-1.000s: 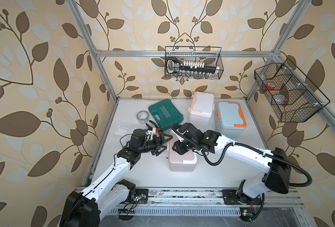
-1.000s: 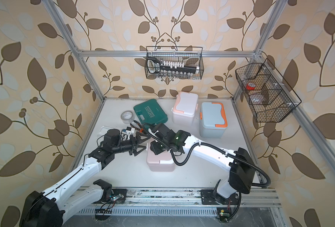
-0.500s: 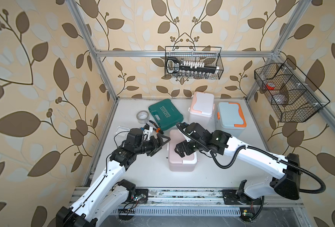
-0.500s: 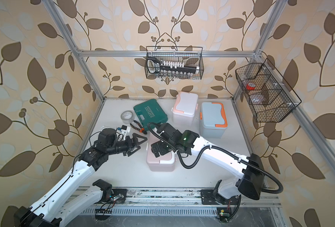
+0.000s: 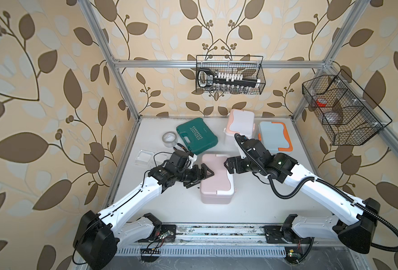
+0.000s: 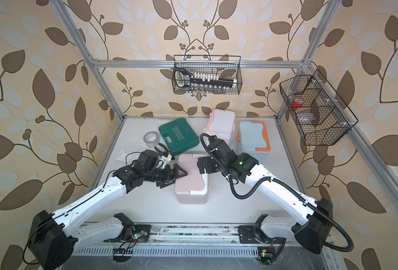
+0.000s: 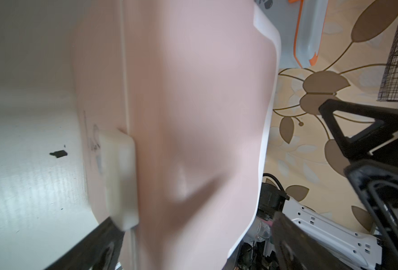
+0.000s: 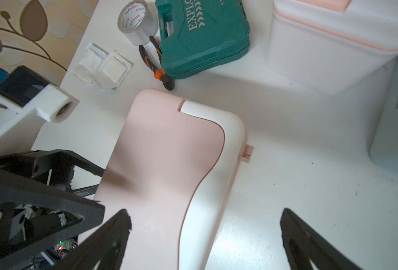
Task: Open first aid kits and take out gauze
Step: Move the first aid kit to the center of the board.
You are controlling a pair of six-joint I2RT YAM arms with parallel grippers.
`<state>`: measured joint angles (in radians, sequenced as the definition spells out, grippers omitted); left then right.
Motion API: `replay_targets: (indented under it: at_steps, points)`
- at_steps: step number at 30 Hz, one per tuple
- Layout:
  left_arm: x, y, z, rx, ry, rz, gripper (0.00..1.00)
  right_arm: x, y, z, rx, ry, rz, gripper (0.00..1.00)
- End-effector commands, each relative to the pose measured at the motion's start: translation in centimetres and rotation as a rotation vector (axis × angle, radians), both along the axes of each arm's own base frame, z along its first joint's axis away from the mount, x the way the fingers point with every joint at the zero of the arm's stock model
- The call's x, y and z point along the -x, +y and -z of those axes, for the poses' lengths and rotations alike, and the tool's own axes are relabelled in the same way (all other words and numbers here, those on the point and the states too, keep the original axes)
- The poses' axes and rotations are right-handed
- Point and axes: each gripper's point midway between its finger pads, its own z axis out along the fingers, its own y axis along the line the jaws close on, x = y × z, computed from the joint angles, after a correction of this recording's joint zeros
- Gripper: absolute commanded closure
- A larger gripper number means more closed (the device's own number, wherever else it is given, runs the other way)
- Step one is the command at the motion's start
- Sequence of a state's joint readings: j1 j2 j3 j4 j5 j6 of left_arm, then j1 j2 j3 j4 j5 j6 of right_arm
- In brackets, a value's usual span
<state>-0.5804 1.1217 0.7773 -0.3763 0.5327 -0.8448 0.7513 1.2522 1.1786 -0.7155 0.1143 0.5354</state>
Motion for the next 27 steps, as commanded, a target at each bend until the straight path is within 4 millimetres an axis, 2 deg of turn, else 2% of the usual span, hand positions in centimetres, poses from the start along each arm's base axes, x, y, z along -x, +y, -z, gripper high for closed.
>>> replay_targets:
  at_steps: [1, 4, 10, 11, 13, 16, 19, 21, 24, 27]
  points:
    - [-1.3, -3.1, -2.6, 0.038, -0.113, 0.054, 0.01, -0.1, -2.3, -0.1, 0.003, -0.007, 0.083, 0.00]
    - [-1.2, -5.7, -2.6, 0.032, -0.121, 0.105, 0.01, -0.1, -3.5, -0.3, -0.008, -0.016, 0.118, 0.00]
    - [-1.0, -11.0, -2.6, 0.039, -0.136, 0.197, 0.01, -0.9, -7.5, -0.6, -0.022, -0.026, 0.238, 0.00]
    - [-0.9, -11.8, -1.9, 0.028, -0.123, 0.213, 0.01, -0.9, -7.9, -0.4, -0.024, -0.021, 0.246, 0.00]
    - [-0.8, -12.9, -1.9, 0.026, -0.126, 0.233, 0.01, -0.9, -8.8, -0.4, -0.029, -0.016, 0.261, 0.00]
    - [-0.9, -12.6, -2.1, 0.013, -0.143, 0.223, 0.01, -1.2, -9.7, -0.6, -0.033, -0.018, 0.262, 0.00]
    - [-1.4, -10.8, -2.3, -0.053, -0.174, 0.182, 0.01, -1.9, -10.0, -0.9, -0.039, -0.018, 0.244, 0.00]
    - [-1.7, -9.5, -3.4, -0.059, -0.199, 0.158, 0.01, -2.9, -10.2, -1.0, -0.045, -0.019, 0.233, 0.00]
    - [-2.5, -8.0, -3.8, -0.057, -0.203, 0.127, 0.01, -4.5, -10.1, -0.2, -0.087, 0.015, 0.215, 0.01]
    - [-3.1, -7.2, -4.3, -0.057, -0.208, 0.118, 0.01, -5.6, -9.1, 0.9, -0.125, 0.058, 0.159, 0.01]
